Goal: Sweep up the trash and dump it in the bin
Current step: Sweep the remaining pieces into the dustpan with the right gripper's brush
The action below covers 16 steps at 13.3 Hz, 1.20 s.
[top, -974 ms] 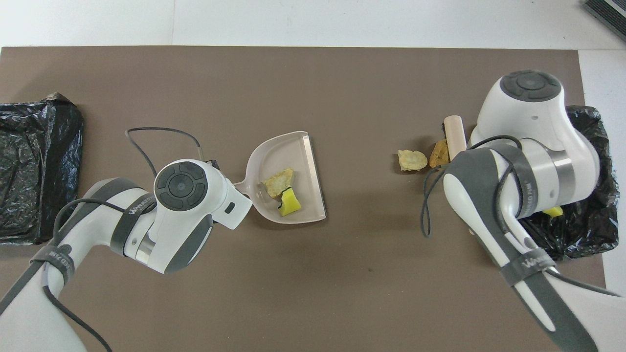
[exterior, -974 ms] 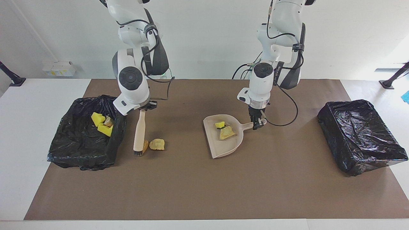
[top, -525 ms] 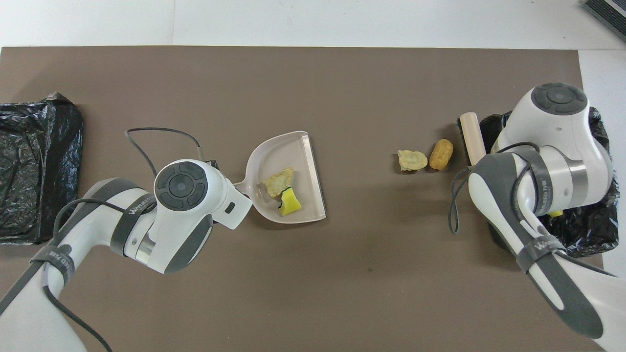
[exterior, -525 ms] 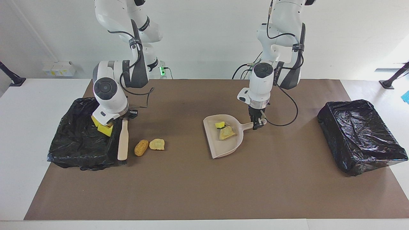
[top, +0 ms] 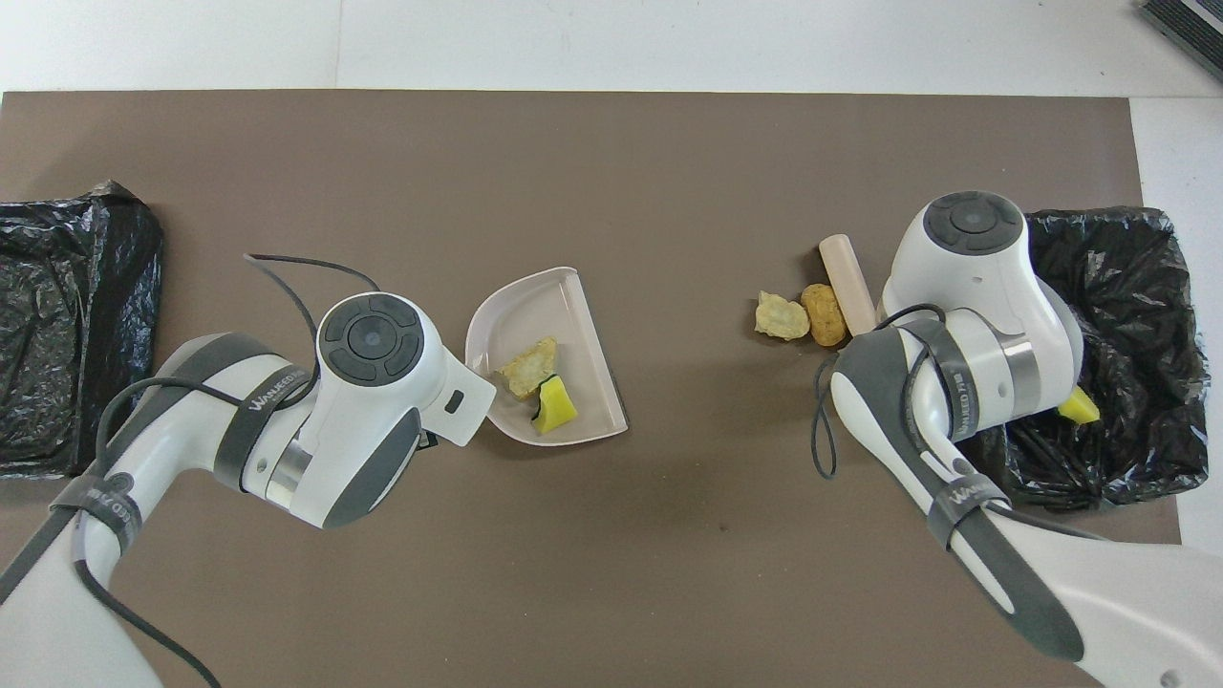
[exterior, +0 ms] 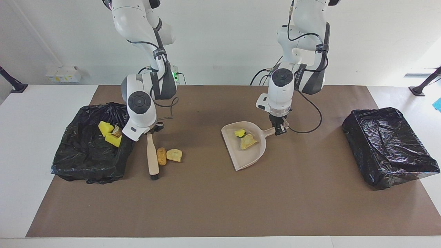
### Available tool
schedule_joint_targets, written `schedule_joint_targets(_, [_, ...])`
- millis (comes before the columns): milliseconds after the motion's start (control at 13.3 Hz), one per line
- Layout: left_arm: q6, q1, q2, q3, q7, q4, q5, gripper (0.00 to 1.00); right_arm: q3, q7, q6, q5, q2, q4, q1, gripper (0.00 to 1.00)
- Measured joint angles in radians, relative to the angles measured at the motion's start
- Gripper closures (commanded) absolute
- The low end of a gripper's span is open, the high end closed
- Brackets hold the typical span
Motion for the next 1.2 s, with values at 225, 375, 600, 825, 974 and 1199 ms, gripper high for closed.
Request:
schedule_joint_targets(225, [-0.05,-0.04,0.0,-0.002,-0.059,0.014,0.045,1.0,0.002,0.094,0.0,0.074,0.0,-0.002,0.096,1.0])
schedule_joint_targets(375, [-0.053,-0.059,0.0,-0.003,-0.064,0.014,0.06,1.0,0.004,0.139,0.001,0.109,0.0,-0.003,0.141,1.0])
schedule_joint_targets(600, [-0.05,-0.07,0.0,-0.004,-0.064,0.012,0.066,1.0,0.005,0.146,0.04,0.164,0.004,-0.006,0.195,1.0])
schedule_joint_targets(825, [-0.03,-0.07,0.004,-0.004,-0.064,0.005,0.066,1.0,0.007,0.146,0.105,0.239,0.015,-0.009,0.25,1.0])
schedule_joint_targets(974, [-0.016,-0.07,0.006,-0.004,-0.063,0.003,0.067,1.0,0.01,0.146,0.141,0.3,0.017,-0.011,0.279,1.0])
schedule_joint_targets(1199, [0.035,-0.07,0.007,-0.003,-0.061,-0.013,0.067,1.0,0.013,0.146,0.186,0.384,0.019,-0.011,0.307,1.0])
